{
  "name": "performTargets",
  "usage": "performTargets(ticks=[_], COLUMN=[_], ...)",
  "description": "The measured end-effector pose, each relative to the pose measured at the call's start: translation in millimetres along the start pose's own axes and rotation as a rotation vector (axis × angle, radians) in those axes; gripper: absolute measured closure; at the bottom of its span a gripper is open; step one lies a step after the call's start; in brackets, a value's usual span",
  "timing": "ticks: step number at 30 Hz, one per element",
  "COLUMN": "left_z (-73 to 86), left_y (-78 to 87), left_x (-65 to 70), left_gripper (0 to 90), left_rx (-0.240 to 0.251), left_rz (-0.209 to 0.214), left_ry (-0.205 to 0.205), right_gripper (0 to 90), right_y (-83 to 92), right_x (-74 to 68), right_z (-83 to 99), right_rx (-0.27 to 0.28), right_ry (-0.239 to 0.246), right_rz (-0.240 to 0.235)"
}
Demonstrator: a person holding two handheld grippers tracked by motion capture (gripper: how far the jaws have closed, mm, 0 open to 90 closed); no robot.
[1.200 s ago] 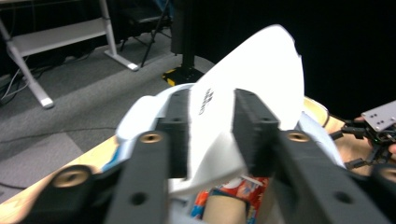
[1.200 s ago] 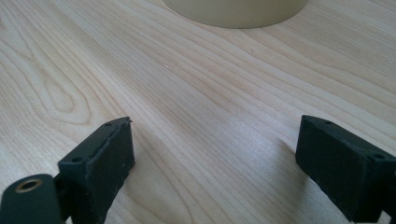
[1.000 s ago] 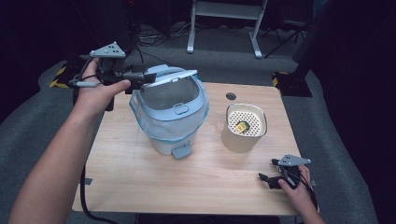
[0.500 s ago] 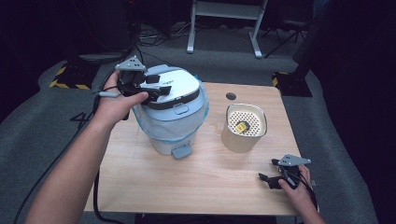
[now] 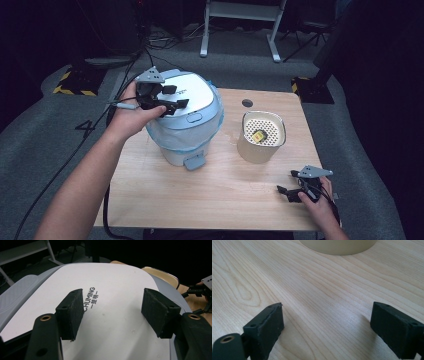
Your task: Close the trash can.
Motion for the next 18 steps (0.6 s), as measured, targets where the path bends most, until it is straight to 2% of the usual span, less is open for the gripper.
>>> performTargets(ticks=[5,13,15,18], left_z=[-0.3,-4.3,-5.0,-4.5], left_y=[-0.7,-0.4,-0.3,-1.0], left_x=[-1.2,1.3,2.5,3.5], left_gripper=[35.1,35.3,35.3,35.3], left_rx=[-0.005,-0.041,-0.042,-0.037], left_rz=[-0.021,-0.045,-0.058,-0.071], left_ry=[0.015,0.005,-0.008,0.002], right_gripper=[11.4,11.4,11.4,11.4], right_y=[0.0,0.0,0.0,0.0], right_x=[0.0,0.0,0.0,0.0], right_z=[0.0,0.0,0.0,0.0], right_rx=[0.0,0.0,0.0,0.0], right_ry=[0.0,0.0,0.0,0.0], right_rz=[0.0,0.0,0.0,0.0])
Point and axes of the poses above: each handheld gripper's, and its own axes: y roughly backward along the jaws, z roughly out of its underside, x roughly to its right, the point moved 2 cm from there along -y, roughly forward along the jaws, and after that the axes turned 14 degrees about -z, right-handed, at the moved point
